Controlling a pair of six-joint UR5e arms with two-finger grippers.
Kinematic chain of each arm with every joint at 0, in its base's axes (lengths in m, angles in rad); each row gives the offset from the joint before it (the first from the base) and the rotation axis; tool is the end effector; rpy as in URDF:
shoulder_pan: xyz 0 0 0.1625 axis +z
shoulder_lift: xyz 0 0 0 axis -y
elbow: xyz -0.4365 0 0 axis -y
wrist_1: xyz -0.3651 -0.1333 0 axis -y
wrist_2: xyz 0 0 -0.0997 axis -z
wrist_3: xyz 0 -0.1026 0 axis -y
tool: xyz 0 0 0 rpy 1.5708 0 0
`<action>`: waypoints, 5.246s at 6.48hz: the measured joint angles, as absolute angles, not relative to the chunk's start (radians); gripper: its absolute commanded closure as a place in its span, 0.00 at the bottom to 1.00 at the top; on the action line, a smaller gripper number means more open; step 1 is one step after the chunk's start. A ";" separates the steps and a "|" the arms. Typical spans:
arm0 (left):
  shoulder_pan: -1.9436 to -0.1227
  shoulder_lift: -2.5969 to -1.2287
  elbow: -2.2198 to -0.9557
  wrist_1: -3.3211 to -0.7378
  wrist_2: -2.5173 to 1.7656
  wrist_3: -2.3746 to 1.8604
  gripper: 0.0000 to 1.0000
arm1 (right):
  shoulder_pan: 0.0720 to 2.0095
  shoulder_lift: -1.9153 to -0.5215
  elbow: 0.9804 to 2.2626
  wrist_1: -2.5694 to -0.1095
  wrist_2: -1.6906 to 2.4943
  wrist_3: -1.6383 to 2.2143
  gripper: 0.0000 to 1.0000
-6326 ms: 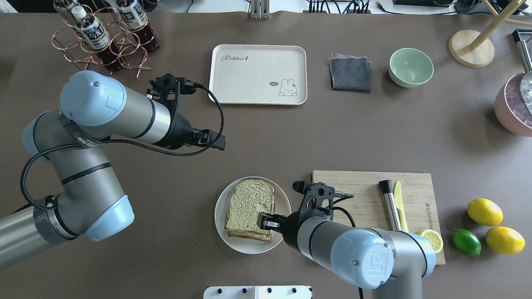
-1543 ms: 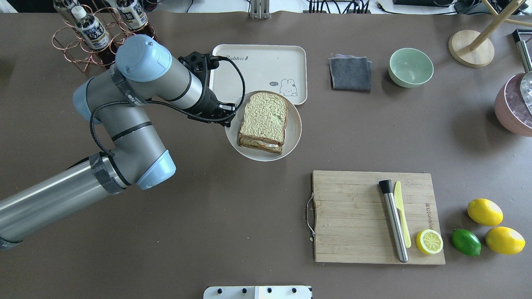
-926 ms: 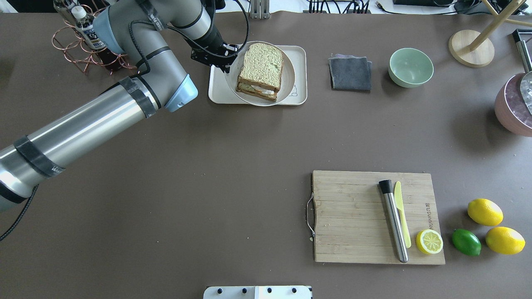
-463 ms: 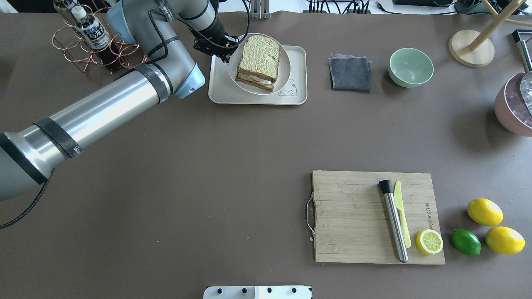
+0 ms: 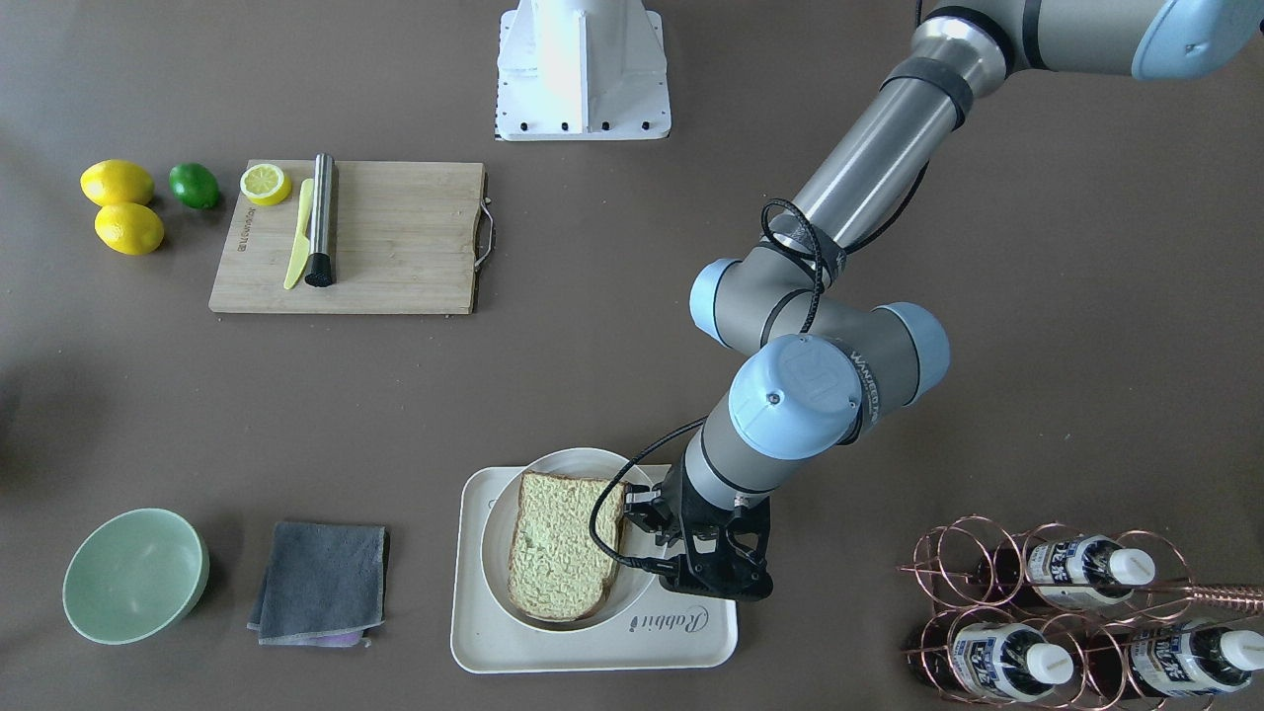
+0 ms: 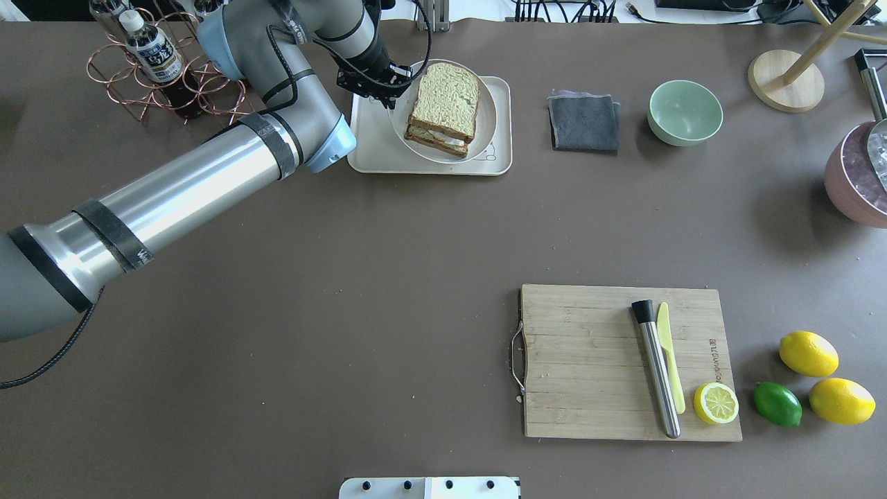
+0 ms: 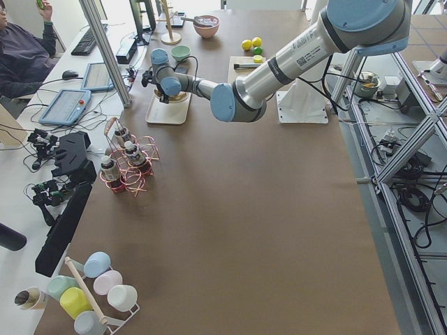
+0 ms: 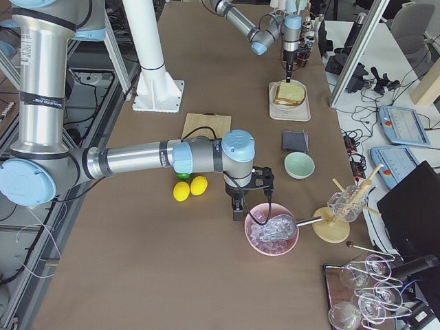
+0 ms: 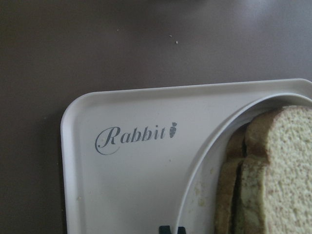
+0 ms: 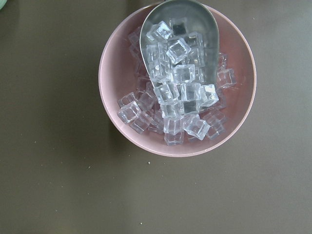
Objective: Make sandwich and place on tray
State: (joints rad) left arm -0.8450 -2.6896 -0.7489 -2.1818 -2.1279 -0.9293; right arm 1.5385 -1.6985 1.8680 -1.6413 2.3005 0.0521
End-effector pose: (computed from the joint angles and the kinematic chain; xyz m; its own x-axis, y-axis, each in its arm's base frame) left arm 0.5195 -0.7045 0.2213 0.5416 0.1549 -0.8262 0.0426 0.9766 0.2110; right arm 0.0516 -0.4129 0.6001 0.7435 -0.0380 0.6676 -0.0066 0.9979 0.0642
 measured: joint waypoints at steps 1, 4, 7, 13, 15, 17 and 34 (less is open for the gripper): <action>-0.836 -2.690 -0.749 -2.185 -2.104 -0.931 1.00 | 1.539 -1.700 1.867 -1.641 2.300 0.052 0.00; -0.833 -2.687 -0.747 -2.186 -2.086 -0.932 0.68 | 1.539 -1.699 1.855 -1.640 2.300 0.053 0.00; -0.841 -2.683 -0.750 -2.186 -2.074 -0.926 0.03 | 1.539 -1.700 1.848 -1.640 2.298 0.052 0.00; -0.969 -2.291 -1.379 -1.968 -2.262 -0.833 0.02 | 1.559 -1.723 1.795 -1.640 2.291 0.052 0.00; -1.120 -2.128 -1.590 -1.772 -2.352 -0.549 0.02 | 1.576 -1.736 1.775 -1.640 2.292 0.054 0.00; -1.285 -2.046 -1.685 -1.507 -2.375 -0.160 0.02 | 1.590 -1.748 1.774 -1.640 2.292 0.055 0.00; -1.655 -1.674 -1.427 -1.506 -2.375 0.424 0.02 | 1.600 -1.767 1.780 -1.638 2.298 0.057 0.00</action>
State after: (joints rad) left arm -1.6554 -1.6736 -1.4269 -1.5064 -2.3746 0.4244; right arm 1.5999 -1.7669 1.7798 -1.6383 2.2979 0.0572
